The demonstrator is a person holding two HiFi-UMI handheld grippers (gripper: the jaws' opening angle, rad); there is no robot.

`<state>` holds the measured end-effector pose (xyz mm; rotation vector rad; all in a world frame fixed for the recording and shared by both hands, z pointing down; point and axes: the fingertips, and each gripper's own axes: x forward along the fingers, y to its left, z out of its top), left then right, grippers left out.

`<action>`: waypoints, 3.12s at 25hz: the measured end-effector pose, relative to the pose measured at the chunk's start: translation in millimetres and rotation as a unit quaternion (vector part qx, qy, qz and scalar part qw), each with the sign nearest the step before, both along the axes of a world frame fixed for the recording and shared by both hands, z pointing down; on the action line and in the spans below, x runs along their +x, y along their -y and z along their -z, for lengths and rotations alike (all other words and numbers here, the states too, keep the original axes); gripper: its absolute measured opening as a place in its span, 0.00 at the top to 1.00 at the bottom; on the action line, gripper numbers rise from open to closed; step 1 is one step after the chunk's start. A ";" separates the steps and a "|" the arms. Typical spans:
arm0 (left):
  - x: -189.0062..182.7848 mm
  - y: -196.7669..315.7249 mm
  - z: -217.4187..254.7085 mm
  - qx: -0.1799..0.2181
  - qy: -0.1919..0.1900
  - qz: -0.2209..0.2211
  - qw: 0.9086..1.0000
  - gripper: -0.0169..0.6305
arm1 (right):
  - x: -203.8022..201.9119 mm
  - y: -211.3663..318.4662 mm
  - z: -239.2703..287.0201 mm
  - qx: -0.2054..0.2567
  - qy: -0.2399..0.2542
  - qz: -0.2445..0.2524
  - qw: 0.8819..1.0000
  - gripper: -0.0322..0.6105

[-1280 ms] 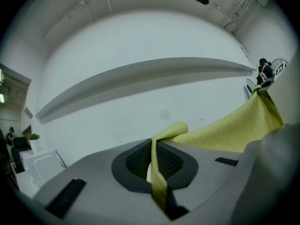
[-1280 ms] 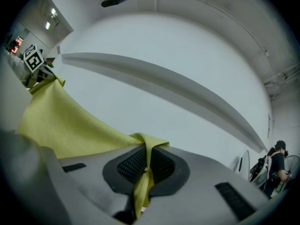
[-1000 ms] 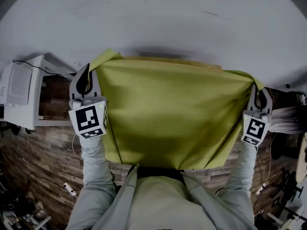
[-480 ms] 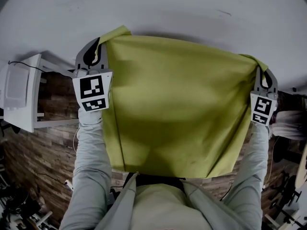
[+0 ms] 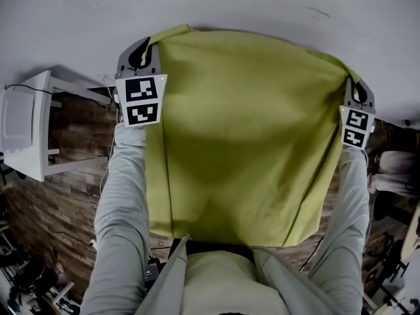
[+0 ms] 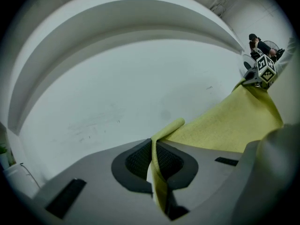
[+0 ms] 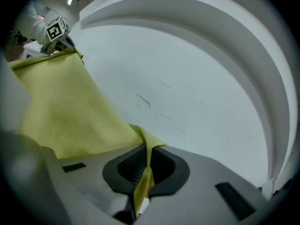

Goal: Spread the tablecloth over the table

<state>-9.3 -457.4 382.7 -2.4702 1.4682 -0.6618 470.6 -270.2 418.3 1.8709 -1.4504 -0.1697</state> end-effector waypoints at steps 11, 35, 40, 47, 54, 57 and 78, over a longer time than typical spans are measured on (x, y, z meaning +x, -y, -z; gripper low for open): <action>13.5 -13.1 -123.8 -0.123 0.062 -0.008 0.990 0.93 | -14.4 -12.8 -134.7 -0.137 0.107 -0.020 0.985 0.91; 3.6 -33.9 -132.7 -0.160 0.024 -0.022 0.987 0.75 | -30.1 -25.7 -132.5 -0.105 0.248 -0.028 0.963 0.57; 2.7 -41.7 -114.8 -0.152 0.012 -0.025 0.988 0.73 | -37.8 -34.6 -115.6 -0.094 0.253 -0.027 0.962 0.57; -5.2 -52.4 -96.9 -0.143 0.007 -0.028 0.989 0.73 | -53.9 -43.3 -97.1 -0.086 0.249 -0.022 0.965 0.57; -16.0 -66.0 -79.6 -0.137 0.001 -0.031 0.990 0.73 | -68.7 -61.4 -76.2 -0.074 0.245 -0.020 0.966 0.57; -17.9 -75.9 -68.7 -0.132 -0.004 -0.032 0.991 0.73 | -71.2 -77.5 -65.7 -0.069 0.245 -0.022 0.967 0.57; -54.5 -162.5 -43.5 -0.140 -0.021 -0.030 0.989 0.73 | -116.3 -185.1 -36.9 -0.040 0.270 -0.024 0.962 0.57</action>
